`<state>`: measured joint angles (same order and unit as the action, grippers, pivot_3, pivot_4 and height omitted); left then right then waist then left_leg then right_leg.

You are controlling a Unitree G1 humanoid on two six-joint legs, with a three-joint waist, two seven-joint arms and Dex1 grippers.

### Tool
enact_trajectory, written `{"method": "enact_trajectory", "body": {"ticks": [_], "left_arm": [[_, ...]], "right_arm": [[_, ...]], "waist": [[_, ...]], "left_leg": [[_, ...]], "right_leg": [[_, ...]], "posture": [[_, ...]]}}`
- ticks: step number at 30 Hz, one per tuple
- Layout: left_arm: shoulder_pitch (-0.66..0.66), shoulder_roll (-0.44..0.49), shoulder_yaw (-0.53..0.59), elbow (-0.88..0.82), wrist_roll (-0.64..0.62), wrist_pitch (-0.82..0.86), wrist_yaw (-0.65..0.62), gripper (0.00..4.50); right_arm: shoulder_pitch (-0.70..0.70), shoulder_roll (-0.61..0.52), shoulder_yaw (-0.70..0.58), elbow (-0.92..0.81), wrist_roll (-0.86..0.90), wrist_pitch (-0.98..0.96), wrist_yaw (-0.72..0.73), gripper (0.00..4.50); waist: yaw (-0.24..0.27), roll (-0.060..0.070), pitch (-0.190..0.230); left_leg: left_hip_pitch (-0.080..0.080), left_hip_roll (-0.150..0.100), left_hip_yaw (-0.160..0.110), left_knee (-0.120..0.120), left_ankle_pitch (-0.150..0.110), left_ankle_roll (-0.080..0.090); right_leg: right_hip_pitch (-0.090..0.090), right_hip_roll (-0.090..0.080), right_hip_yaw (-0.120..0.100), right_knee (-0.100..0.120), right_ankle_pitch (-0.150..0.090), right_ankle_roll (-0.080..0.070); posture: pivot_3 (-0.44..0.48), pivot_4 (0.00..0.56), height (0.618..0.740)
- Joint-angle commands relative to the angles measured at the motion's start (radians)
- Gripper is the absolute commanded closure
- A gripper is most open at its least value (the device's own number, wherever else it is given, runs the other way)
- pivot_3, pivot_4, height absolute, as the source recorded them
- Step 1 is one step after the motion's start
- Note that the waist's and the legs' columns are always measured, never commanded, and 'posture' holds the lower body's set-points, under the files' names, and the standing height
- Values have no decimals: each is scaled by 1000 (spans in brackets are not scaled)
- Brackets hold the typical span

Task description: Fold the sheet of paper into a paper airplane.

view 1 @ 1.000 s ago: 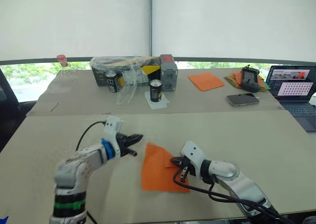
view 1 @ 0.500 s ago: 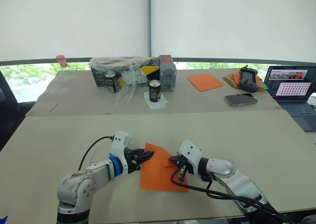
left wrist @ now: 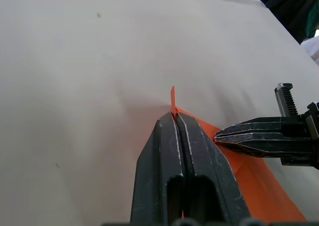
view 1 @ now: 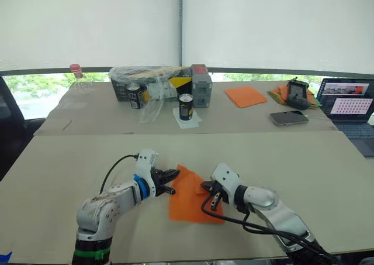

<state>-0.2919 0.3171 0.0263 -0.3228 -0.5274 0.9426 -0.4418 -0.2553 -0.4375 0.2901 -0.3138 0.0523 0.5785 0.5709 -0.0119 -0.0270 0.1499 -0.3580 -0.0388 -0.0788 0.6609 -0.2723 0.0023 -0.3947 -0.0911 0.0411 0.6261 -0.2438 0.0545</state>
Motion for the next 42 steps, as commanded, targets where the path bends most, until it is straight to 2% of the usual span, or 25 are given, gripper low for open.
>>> {"method": "enact_trajectory", "body": {"ticks": [1,8,13,19,26,28,33,42], "left_arm": [[-38,27,-71,39,83,-157,-58,4452],[-55,66,-195,86,217,-372,-130,4452],[-14,107,-291,68,306,-489,-181,4452],[-9,117,-316,75,374,-569,-192,4452],[-53,93,-235,134,364,-581,-177,4452],[-75,80,-202,159,349,-569,-167,4452],[-110,86,-194,206,404,-627,-149,4452],[-61,122,-321,187,521,-720,-214,4452]], "right_arm": [[-54,15,-60,-38,8,-14,-27,4500],[-53,41,-62,-53,16,21,-36,4500],[-28,49,-73,-69,18,39,-47,4500],[-39,45,-139,-100,49,82,-57,4500],[-33,17,-220,-160,105,163,-52,4500],[-38,9,-221,-164,110,170,-53,4500],[-46,15,-204,-159,108,172,-60,4500],[-14,24,-166,-209,155,205,-28,4500]], "waist": [[0,0,0],[-1,0,0],[-1,0,0],[0,0,0],[0,0,0],[-2,0,0],[-2,0,0],[-2,0,0]], "left_leg": [[-3,0,0,0,0,0],[-31,0,1,0,7,-12],[-31,0,2,0,5,-7],[-28,0,1,0,6,-3],[-24,0,1,0,7,-2],[-24,-1,1,0,7,-2],[-25,-1,1,0,7,-2],[-25,-1,1,0,8,-3]], "right_leg": [[-4,0,0,0,0,0],[-35,-1,1,5,1,-1],[-34,-2,2,4,1,-1],[-31,0,0,6,4,-3],[-28,0,0,6,6,-4],[-28,1,0,7,6,-4],[-29,1,0,7,6,-4],[-29,0,0,7,6,-4]], "posture": [[0,150,740],[0,150,740],[0,150,740],[0,150,740],[0,150,740],[0,150,740],[0,150,740],[0,150,740]]}}
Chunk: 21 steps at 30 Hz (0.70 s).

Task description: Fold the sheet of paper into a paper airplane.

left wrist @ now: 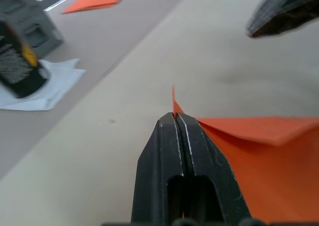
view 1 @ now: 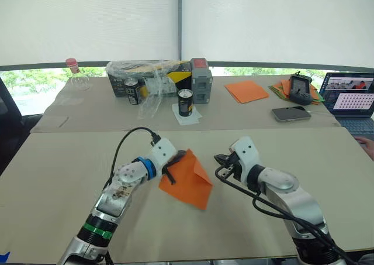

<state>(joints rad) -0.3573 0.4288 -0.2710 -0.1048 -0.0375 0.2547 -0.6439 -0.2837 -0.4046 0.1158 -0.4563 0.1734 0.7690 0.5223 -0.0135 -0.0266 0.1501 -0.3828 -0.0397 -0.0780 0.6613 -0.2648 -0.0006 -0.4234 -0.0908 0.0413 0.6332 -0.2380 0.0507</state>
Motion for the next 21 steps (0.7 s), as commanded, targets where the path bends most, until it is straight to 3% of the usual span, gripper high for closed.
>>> {"method": "enact_trajectory", "body": {"ticks": [1,5,21], "left_arm": [[4,15,-32,-29,45,-40,-15,4452],[4,42,-71,-9,108,-75,-30,4452],[10,38,-119,-17,151,-51,-95,4452]], "right_arm": [[21,-16,15,-73,41,26,26,4500],[62,-31,48,-82,59,66,32,4500],[73,-13,48,-72,57,91,-34,4500]], "waist": [[0,0,0],[1,0,0],[0,0,0]], "left_leg": [[0,0,0,0,0,0],[1,0,0,0,0,0],[1,0,0,6,0,0]], "right_leg": [[0,0,0,0,0,0],[0,0,0,1,0,0],[0,1,0,9,0,0]], "posture": [[0,150,740],[0,150,740],[0,150,740]]}}
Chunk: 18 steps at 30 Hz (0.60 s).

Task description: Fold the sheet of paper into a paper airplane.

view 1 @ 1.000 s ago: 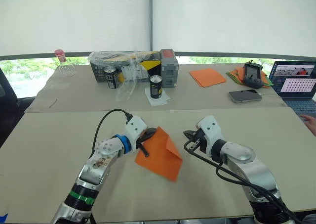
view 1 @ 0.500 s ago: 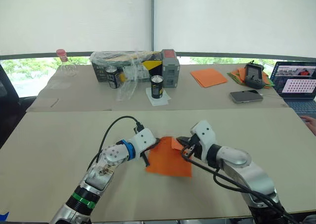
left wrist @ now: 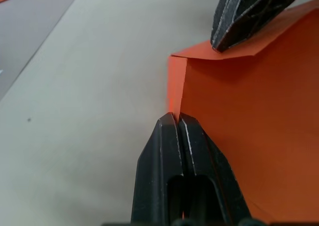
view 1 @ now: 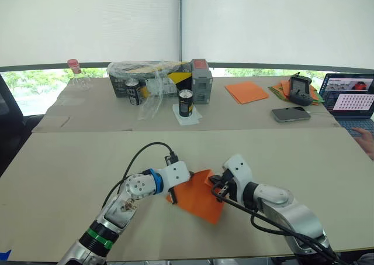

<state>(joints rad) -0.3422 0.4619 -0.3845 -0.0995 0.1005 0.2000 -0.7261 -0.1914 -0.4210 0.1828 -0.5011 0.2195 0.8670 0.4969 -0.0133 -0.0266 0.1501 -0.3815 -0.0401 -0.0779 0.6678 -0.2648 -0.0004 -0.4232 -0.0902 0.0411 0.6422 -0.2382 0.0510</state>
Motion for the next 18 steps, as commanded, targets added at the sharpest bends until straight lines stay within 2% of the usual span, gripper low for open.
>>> {"method": "enact_trajectory", "body": {"ticks": [1,12,18], "left_arm": [[-7,8,-12,-22,18,0,-20,4452],[-28,13,-44,2,56,4,-73,4452],[-29,5,-40,3,66,5,-76,4452]], "right_arm": [[-19,2,-19,-27,12,-6,-9,4500],[-36,25,-23,-23,21,-30,-18,4500],[-47,61,23,71,-7,-58,-26,4500]], "waist": [[0,0,0],[0,0,0],[1,0,0]], "left_leg": [[0,0,0,0,0,0],[0,0,0,1,0,0],[0,0,0,1,0,0]], "right_leg": [[0,0,0,0,0,0],[0,0,0,1,0,0],[1,0,0,1,0,0]], "posture": [[0,150,740],[0,150,740],[0,150,740]]}}
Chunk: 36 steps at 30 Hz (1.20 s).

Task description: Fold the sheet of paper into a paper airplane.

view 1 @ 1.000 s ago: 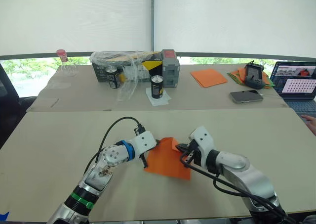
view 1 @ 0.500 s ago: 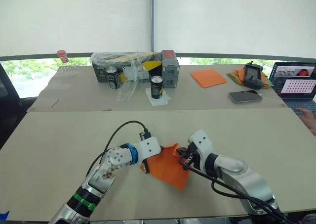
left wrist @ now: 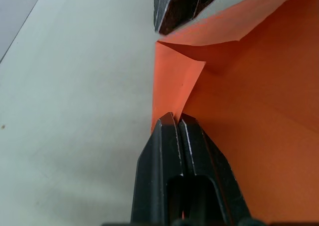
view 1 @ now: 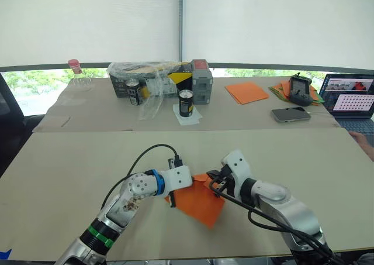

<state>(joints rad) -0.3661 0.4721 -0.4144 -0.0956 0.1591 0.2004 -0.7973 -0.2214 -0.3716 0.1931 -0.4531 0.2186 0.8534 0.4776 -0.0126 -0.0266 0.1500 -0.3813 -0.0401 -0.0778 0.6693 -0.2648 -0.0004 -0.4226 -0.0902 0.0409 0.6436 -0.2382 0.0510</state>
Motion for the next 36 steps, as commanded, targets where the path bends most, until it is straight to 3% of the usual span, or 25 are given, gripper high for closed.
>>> {"method": "enact_trajectory", "body": {"ticks": [1,11,14,19,22,25,28,36], "left_arm": [[-5,-6,-9,-1,9,5,-5,4452],[6,-16,30,-37,-46,67,-23,4452],[5,18,54,-76,-88,120,-75,3569],[-22,9,238,-141,-312,321,-110,1910],[-50,7,336,-118,-375,350,-75,919],[-96,-17,388,-62,-422,380,-45,919],[-113,-48,388,-48,-453,403,-32,1795],[-25,-121,255,27,-354,304,67,4470]], "right_arm": [[-17,14,19,39,-11,-54,-5,4500],[6,5,78,127,-46,-28,-3,4500],[11,-2,83,139,-44,-19,7,4500],[9,-12,98,169,-49,-34,22,4500],[5,-10,108,173,-50,-38,25,4500],[5,-3,118,173,-54,-41,20,4500],[4,2,122,174,-57,-44,18,4500],[4,4,120,174,-71,-49,11,4500]], "waist": [[0,0,0],[-1,0,0],[-2,0,0],[-2,0,-1],[-2,0,-1],[-2,0,-2],[-2,-1,-4],[-5,-1,-6]], "left_leg": [[0,0,0,0,0,0],[3,0,0,1,0,0],[4,0,0,1,0,0],[4,1,0,1,0,0],[5,1,0,1,0,0],[6,1,0,1,0,0],[7,1,0,1,0,0],[8,1,0,0,0,0]], "right_leg": [[0,0,0,0,0,0],[2,0,0,2,0,0],[3,0,0,2,0,0],[3,1,0,2,0,0],[3,1,0,2,0,0],[4,1,0,2,0,0],[5,1,0,2,0,0],[5,1,1,2,0,0]], "posture": [[0,150,740],[0,150,740],[0,150,740],[0,150,740],[0,150,740],[0,150,740],[0,150,740],[0,150,740]]}}
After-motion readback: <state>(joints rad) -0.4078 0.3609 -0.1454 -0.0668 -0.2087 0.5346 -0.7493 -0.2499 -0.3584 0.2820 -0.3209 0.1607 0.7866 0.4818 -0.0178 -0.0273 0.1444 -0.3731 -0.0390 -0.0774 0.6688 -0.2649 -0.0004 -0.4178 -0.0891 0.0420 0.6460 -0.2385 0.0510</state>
